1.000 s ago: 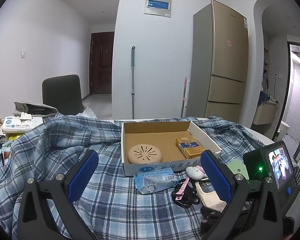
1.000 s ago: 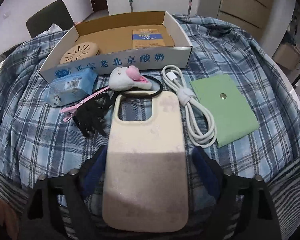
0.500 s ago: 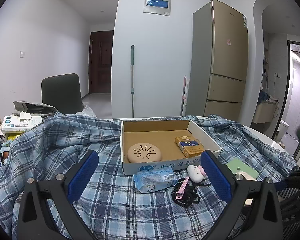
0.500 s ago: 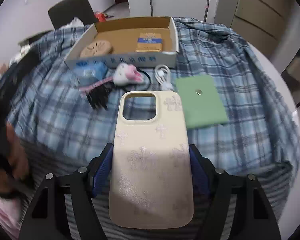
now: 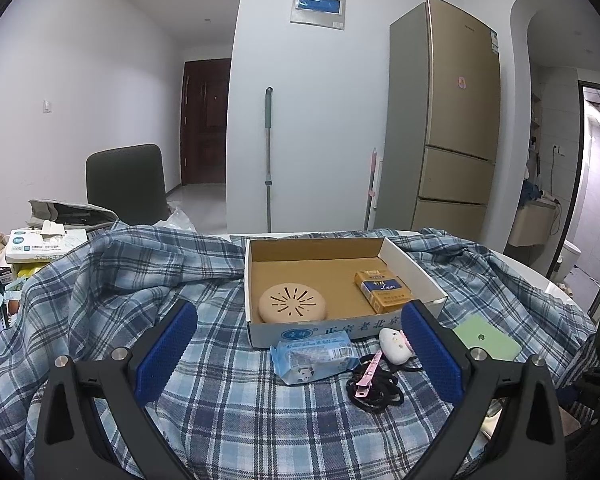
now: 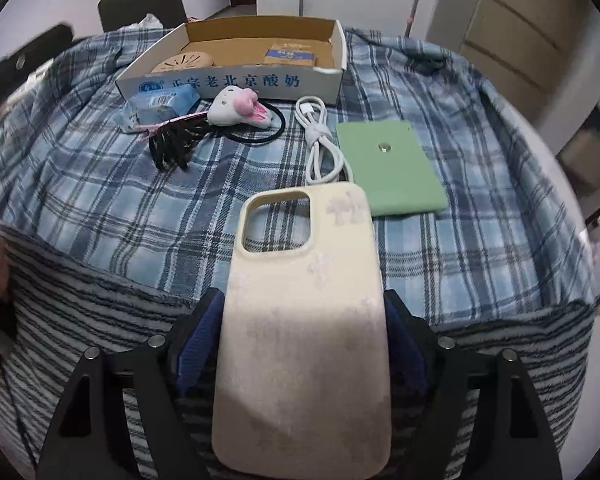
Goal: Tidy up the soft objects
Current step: 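Lift the cream phone case with the right gripper, then grasp the black cable bundle with the left gripper while the right gripper holds the case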
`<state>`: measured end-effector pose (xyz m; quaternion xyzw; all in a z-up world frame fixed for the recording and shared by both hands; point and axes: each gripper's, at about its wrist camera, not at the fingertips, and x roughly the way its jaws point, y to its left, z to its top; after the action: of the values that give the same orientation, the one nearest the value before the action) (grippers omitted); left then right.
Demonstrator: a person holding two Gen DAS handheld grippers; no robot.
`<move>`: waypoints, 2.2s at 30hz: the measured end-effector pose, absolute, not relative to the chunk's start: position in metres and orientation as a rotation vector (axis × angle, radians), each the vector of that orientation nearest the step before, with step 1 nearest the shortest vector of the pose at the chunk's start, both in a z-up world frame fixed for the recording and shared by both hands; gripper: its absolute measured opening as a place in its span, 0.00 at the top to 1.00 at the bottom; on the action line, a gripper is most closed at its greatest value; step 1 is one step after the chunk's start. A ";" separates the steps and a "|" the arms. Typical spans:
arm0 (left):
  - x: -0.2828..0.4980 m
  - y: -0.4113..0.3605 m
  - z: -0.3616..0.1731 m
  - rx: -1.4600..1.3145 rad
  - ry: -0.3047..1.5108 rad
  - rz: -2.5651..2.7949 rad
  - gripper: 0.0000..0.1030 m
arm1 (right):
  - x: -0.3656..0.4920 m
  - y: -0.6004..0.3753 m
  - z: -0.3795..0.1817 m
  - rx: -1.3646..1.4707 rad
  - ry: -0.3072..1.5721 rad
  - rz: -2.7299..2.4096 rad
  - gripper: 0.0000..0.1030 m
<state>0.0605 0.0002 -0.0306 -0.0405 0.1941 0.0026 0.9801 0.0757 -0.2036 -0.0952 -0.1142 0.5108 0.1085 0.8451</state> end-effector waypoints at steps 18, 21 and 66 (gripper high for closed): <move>0.063 -0.003 -0.033 -0.076 0.406 0.000 0.00 | 0.066 -0.210 -0.088 -0.230 0.941 0.244 0.31; 0.063 -0.003 -0.034 -0.075 0.410 -0.006 0.00 | 0.062 -0.214 -0.070 -0.243 0.849 0.255 0.31; 0.134 -0.044 -0.080 0.051 0.844 -0.380 0.86 | 0.103 -0.253 -0.048 -0.046 0.607 0.370 0.30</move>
<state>0.1342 -0.0443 -0.0800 0.0248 0.4069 -0.1831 0.8946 0.1025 -0.2525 -0.0482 -0.0225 0.2972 0.1810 0.9372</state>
